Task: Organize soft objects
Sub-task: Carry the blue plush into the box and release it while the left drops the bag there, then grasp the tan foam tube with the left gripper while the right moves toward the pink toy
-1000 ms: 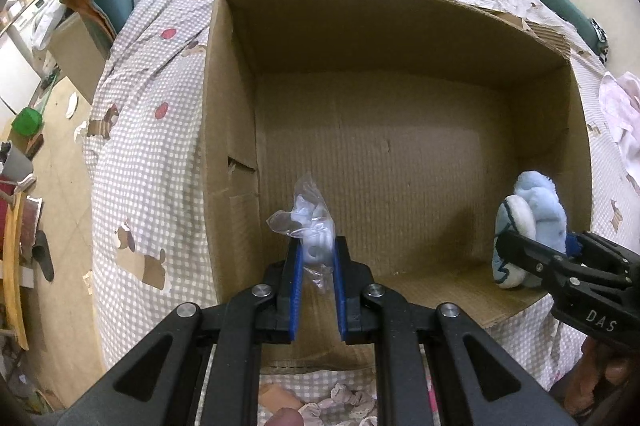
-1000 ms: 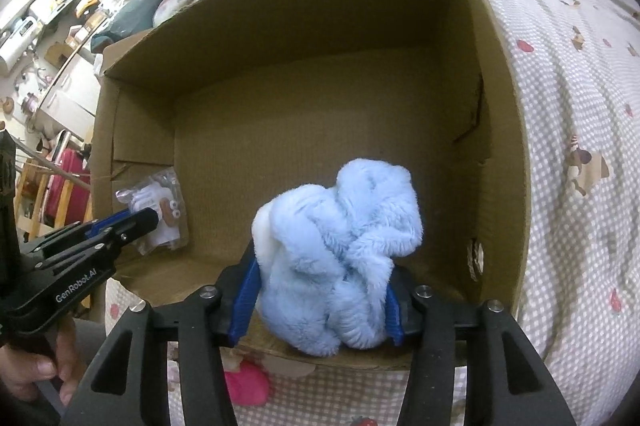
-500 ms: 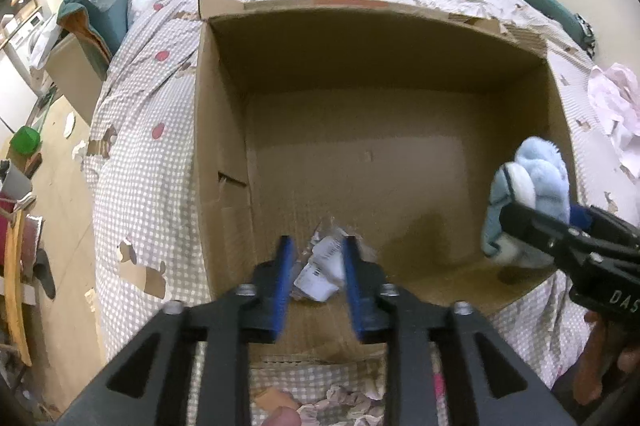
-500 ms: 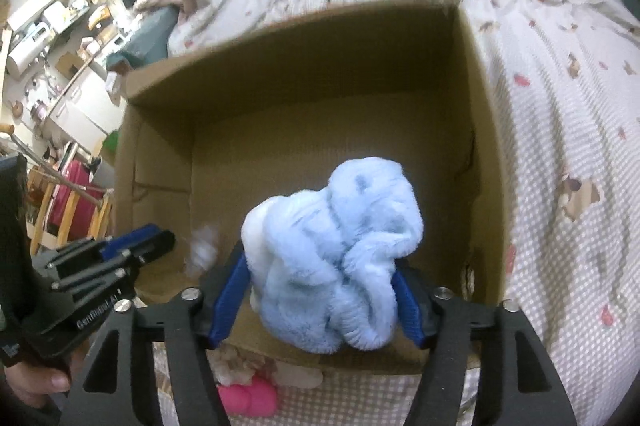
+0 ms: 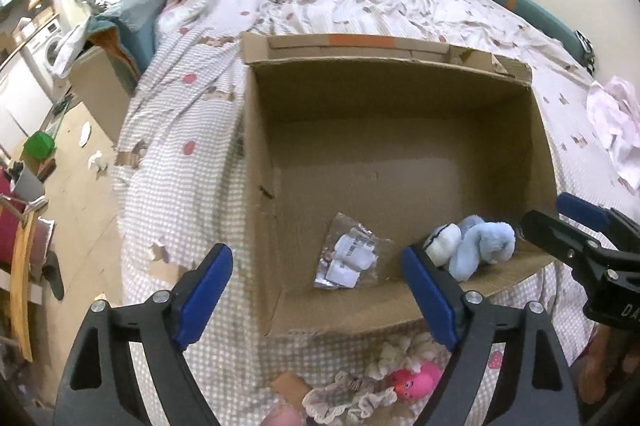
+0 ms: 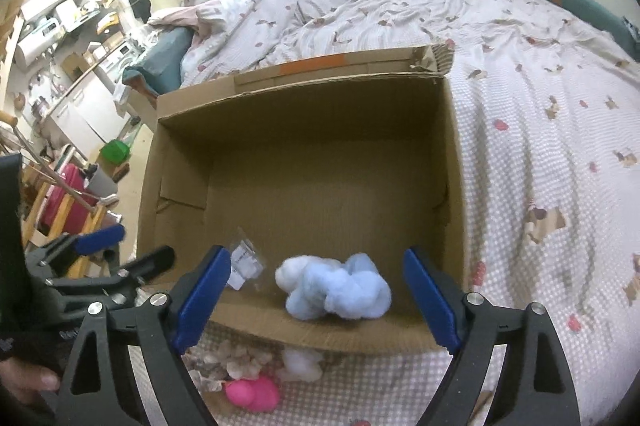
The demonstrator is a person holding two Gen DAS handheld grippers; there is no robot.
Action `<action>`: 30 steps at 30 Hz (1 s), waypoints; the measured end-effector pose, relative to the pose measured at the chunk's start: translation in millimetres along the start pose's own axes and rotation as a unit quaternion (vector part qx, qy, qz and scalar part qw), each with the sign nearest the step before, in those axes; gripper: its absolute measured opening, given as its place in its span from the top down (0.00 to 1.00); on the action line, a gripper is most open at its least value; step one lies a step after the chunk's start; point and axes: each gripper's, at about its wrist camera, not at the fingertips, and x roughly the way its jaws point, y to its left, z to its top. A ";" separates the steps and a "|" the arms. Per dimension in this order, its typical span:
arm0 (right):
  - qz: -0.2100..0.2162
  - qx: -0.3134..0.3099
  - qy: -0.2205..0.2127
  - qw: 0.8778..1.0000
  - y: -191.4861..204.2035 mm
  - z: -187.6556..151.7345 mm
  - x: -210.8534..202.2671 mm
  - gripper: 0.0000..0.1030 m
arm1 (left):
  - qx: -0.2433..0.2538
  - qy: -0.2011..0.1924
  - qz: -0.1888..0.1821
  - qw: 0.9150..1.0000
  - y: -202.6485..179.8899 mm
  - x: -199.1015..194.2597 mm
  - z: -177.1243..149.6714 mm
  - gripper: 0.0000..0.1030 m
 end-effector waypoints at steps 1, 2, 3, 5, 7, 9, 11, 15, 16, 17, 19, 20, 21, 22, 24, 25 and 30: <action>-0.005 -0.002 -0.003 1.000 0.6 -1.4 -3.5 0.09 | -0.002 0.000 0.002 1.000 2.6 -2.5 -2.4 0.17; -0.009 -0.002 -0.004 1.000 0.8 -2.9 -6.9 0.09 | -0.003 0.000 0.005 1.000 4.9 -5.0 -4.8 0.17; -0.009 -0.003 -0.005 1.000 0.5 -4.2 -9.9 0.09 | -0.003 0.001 0.010 1.000 7.2 -7.6 -7.8 0.17; -0.012 0.000 -0.005 1.000 -0.6 -8.1 -15.2 0.09 | -0.004 0.002 0.016 1.000 11.4 -12.5 -13.7 0.17; -0.015 0.003 -0.004 1.000 -1.9 -13.1 -19.9 0.09 | -0.006 0.003 0.020 1.000 15.8 -18.4 -20.4 0.17; -0.016 0.011 -0.003 1.000 -3.5 -18.9 -25.2 0.09 | -0.012 0.004 0.024 1.000 21.4 -23.3 -26.4 0.17; -0.016 0.014 -0.002 1.000 -3.5 -24.5 -30.2 0.09 | -0.021 0.007 0.027 0.999 27.9 -27.8 -32.7 0.16; -0.042 0.004 -0.004 0.999 0.0 -36.8 -39.8 0.09 | -0.048 0.016 0.026 0.998 43.0 -36.9 -48.9 0.16; -0.046 0.001 -0.003 0.999 1.3 -40.0 -41.5 0.09 | -0.052 0.018 0.025 0.998 45.7 -38.8 -52.2 0.16; -0.046 0.000 -0.002 0.999 2.3 -42.4 -42.9 0.09 | -0.055 0.020 0.026 0.998 48.6 -40.3 -55.8 0.16; -0.042 -0.001 0.002 0.999 4.7 -48.7 -46.3 0.09 | -0.060 0.021 0.030 0.998 54.1 -44.4 -63.7 0.16; -0.042 -0.003 0.003 0.999 6.2 -51.8 -47.5 0.09 | -0.063 0.022 0.031 0.997 56.2 -45.7 -66.5 0.16; -0.042 -0.005 0.005 0.999 7.8 -54.7 -48.2 0.09 | -0.066 0.025 0.031 0.997 59.4 -46.9 -71.4 0.16; -0.042 -0.006 0.006 0.999 9.6 -58.6 -49.4 0.09 | -0.070 0.028 0.033 0.997 61.9 -47.8 -75.2 0.16; -0.042 -0.008 0.010 0.999 12.5 -64.6 -50.9 0.09 | -0.083 0.037 0.036 0.995 70.2 -47.5 -86.0 0.16; -0.039 -0.009 0.013 0.999 13.1 -68.8 -51.2 0.09 | -0.088 0.043 0.038 0.994 73.8 -46.3 -89.9 0.16; -0.013 0.013 0.040 0.999 2.8 -88.5 -49.5 0.09 | -0.142 0.074 0.038 0.986 97.2 -35.1 -106.5 0.16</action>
